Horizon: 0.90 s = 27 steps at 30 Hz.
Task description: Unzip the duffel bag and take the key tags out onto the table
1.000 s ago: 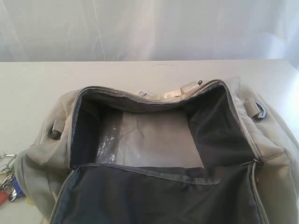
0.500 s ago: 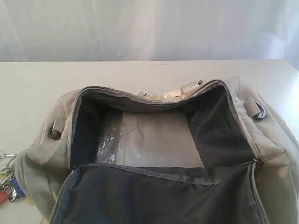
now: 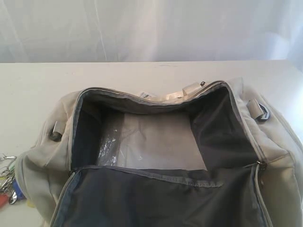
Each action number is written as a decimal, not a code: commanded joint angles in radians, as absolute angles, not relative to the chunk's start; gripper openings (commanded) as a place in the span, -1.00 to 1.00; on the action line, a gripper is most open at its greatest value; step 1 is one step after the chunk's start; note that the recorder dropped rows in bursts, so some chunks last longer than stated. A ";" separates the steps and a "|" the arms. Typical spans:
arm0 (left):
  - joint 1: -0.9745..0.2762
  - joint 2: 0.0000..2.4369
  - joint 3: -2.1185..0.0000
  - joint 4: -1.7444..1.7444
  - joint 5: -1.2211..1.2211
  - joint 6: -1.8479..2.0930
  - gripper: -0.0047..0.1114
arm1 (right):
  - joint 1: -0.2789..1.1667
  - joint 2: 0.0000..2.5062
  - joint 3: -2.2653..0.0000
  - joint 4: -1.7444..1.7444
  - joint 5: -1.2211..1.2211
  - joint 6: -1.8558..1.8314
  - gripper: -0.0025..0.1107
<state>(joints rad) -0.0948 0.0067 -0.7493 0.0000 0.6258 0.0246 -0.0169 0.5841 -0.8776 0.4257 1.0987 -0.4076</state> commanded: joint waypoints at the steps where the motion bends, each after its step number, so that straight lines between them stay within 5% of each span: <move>1: -0.102 0.000 -0.696 -0.010 0.617 0.023 -0.92 | -0.020 0.573 -0.882 0.427 1.094 -0.407 -0.96; 27: -0.102 0.000 -0.258 -0.043 0.396 -0.037 -0.92 | -0.020 0.573 -0.882 0.427 1.094 -0.407 -0.96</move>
<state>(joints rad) -0.0948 0.0068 -0.3209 -0.0319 0.4307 -0.0156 -0.0169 0.5798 -0.8776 0.4257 1.0987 -0.4076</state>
